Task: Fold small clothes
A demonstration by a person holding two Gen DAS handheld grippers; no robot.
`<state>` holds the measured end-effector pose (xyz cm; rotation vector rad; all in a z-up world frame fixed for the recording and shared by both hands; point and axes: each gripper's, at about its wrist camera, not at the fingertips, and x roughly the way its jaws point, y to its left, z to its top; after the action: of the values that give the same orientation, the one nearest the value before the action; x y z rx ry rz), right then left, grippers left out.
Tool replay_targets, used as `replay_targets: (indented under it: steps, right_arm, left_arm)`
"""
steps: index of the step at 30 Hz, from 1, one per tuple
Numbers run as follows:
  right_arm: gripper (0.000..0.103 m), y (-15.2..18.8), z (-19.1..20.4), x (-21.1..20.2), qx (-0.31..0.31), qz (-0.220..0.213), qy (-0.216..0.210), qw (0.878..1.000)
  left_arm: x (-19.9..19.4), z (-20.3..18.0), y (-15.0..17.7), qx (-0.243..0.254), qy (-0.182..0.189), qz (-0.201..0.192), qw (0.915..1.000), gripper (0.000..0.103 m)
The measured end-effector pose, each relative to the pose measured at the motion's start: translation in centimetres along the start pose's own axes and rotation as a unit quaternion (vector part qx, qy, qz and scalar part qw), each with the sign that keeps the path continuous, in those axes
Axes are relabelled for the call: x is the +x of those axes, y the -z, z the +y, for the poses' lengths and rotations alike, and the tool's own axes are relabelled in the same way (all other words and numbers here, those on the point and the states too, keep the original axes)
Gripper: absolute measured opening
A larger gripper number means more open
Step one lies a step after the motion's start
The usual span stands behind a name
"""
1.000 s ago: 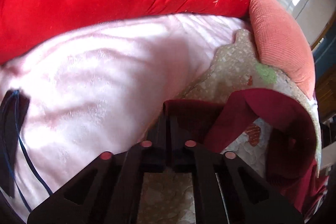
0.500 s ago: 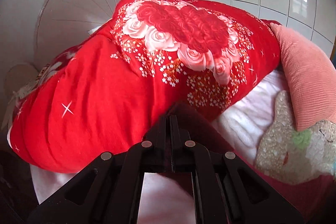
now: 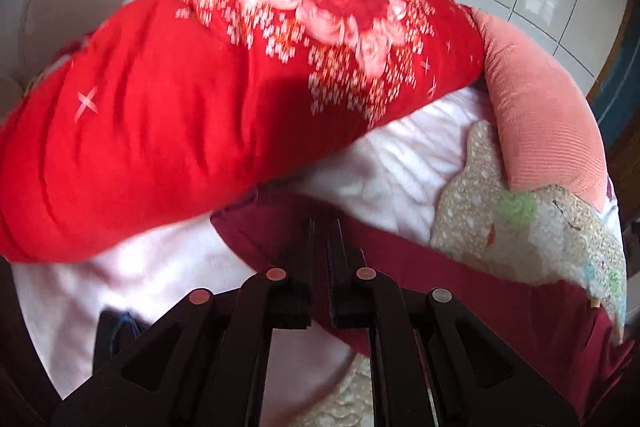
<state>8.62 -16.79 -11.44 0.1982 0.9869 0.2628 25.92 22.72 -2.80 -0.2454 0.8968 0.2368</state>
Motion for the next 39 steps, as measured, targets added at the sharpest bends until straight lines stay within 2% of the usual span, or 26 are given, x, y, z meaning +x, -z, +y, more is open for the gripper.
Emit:
replay_targets:
  steps: [1,3,4,6,9,11,15,17,18,19,20,23,26,28,31,33,37,39]
  right_arm:
    - [0.086,0.1,-0.1,0.1,0.005,0.003,-0.001,1.0]
    - [0.086,0.3,-0.3,0.1,0.011,0.005,-0.004,1.0]
    - [0.086,0.4,-0.3,0.1,0.01,0.006,-0.006,1.0]
    - [0.086,0.5,-0.2,0.2,0.006,0.008,-0.005,1.0]
    - [0.086,0.4,-0.3,0.3,0.003,0.011,-0.005,1.0]
    - [0.086,0.4,-0.4,0.6,0.004,0.013,-0.005,1.0]
    - [0.086,0.4,-0.4,1.3,0.004,0.018,0.0,1.0]
    - [0.086,0.3,-0.3,1.3,-0.001,0.019,0.003,1.0]
    - [0.086,0.2,-0.2,1.2,-0.002,0.019,0.002,1.0]
    - [0.086,0.2,-0.3,1.2,-0.002,0.02,0.002,1.0]
    - [0.086,0.2,-0.3,1.1,-0.002,0.02,0.003,1.0]
    - [0.086,0.2,-0.7,0.5,0.003,0.011,0.006,1.0]
    - [0.086,0.3,-1.6,-0.5,0.018,-0.003,0.005,1.0]
    - [0.086,0.2,-2.2,-1.1,0.024,-0.01,0.008,1.0]
    - [0.086,0.1,-3.3,-2.4,0.039,-0.028,0.019,0.999]
    - [0.086,0.0,-4.5,-3.4,0.052,-0.038,0.023,0.998]
    - [0.086,0.0,-7.1,-5.4,0.076,-0.058,0.046,0.994]
    - [0.086,0.1,-8.8,-6.3,0.091,-0.066,0.062,0.992]
  left_arm:
    - [0.6,0.0,0.9,0.001,-0.008,0.009,0.9999,0.022]
    - [1.6,0.4,2.7,-0.012,-0.023,0.011,0.9996,0.054]
    - [2.0,0.9,3.4,-0.03,-0.03,0.009,0.9991,0.058]
    - [3.0,2.5,4.3,-0.082,-0.045,0.008,0.9955,0.061]
    - [4.6,5.0,4.5,-0.159,-0.056,0.007,0.9856,0.062]
    - [6.0,5.5,4.2,-0.175,-0.056,0.02,0.9827,0.065]
    - [9.1,5.6,3.5,-0.182,-0.062,0.039,0.9806,0.066]
    - [9.5,5.2,3.2,-0.177,-0.062,0.017,0.9822,0.066]
    - [9.6,4.9,3.2,-0.171,-0.053,0.009,0.9838,0.055]
    - [9.8,4.8,3.2,-0.168,-0.036,0.006,0.9851,0.038]
    - [9.6,4.6,3.2,-0.169,-0.019,0.007,0.9854,0.011]
    - [7.2,3.7,3.4,-0.162,0.019,-0.015,0.9864,0.01]
    - [2.5,0.4,3.2,-0.111,0.058,-0.05,0.9909,0.01]
    - [-1.2,-2.8,3.1,-0.078,0.097,-0.071,0.9897,0.01]
    - [-6.2,-8.5,3.7,-0.022,0.173,-0.093,0.9803,0.01]
    - [-8.6,-12.5,4.8,0.018,0.217,-0.091,0.9718,0.01]
    - [-10.0,-20.8,9.8,0.09,0.284,-0.039,0.9538,0.009]
    - [-9.2,-24.5,13.2,0.115,0.299,-0.008,0.9471,0.01]
